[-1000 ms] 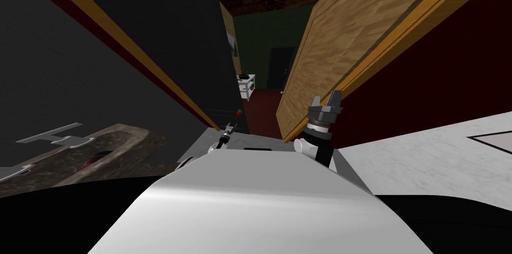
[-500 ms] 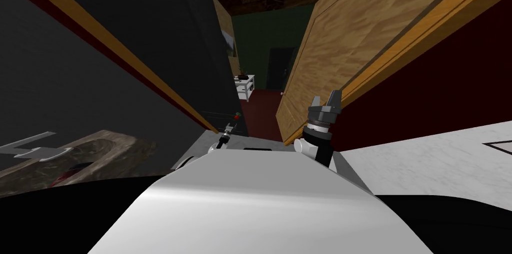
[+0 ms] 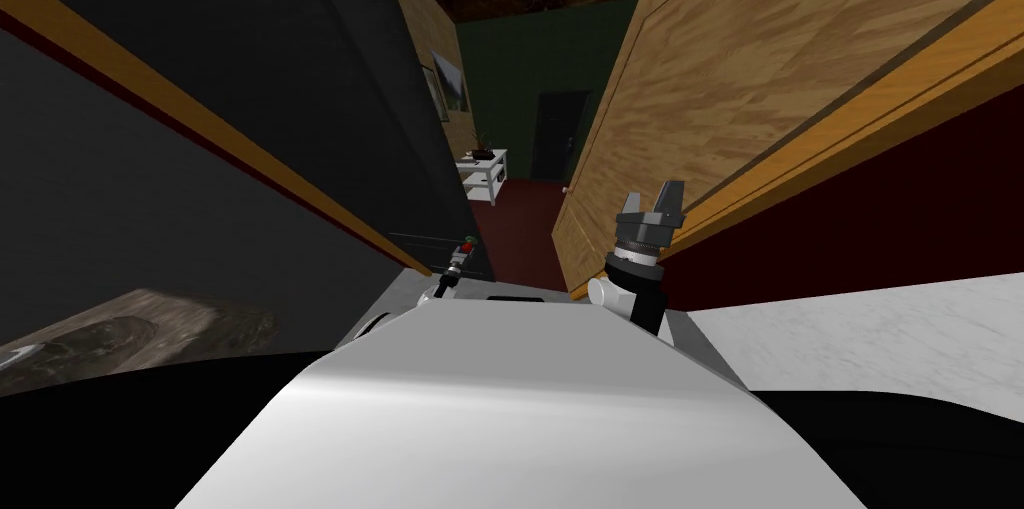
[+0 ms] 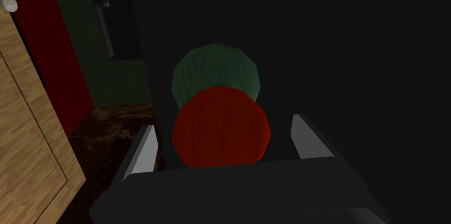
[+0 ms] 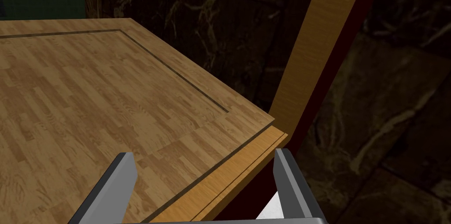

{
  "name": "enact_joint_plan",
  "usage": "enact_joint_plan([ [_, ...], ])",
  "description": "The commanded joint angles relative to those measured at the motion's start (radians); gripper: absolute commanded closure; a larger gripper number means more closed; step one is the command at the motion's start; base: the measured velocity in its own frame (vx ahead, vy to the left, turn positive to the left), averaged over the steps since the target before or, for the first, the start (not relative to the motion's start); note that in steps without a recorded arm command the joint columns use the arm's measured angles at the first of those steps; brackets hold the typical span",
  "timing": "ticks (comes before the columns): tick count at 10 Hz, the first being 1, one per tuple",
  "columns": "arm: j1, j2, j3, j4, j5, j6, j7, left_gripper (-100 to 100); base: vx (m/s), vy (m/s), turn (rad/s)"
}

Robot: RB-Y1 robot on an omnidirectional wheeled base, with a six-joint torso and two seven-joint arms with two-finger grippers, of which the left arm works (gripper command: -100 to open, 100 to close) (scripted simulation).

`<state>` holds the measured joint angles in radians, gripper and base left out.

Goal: Push the door open

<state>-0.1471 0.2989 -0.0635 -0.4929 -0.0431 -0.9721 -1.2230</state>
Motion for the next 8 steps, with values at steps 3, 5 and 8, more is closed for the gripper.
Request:
enact_joint_plan([
  [3,0.0,0.0,0.0,0.0,0.0,0.0,0.0,100,0.015,-0.002,-0.011],
  [5,0.0,0.0,0.0,0.0,0.0,0.0,0.0,100,-0.007,0.0,-0.003],
  [8,-0.005,-0.005,0.004,-0.003,0.007,0.004,0.038,100,0.007,0.0,-0.009],
])
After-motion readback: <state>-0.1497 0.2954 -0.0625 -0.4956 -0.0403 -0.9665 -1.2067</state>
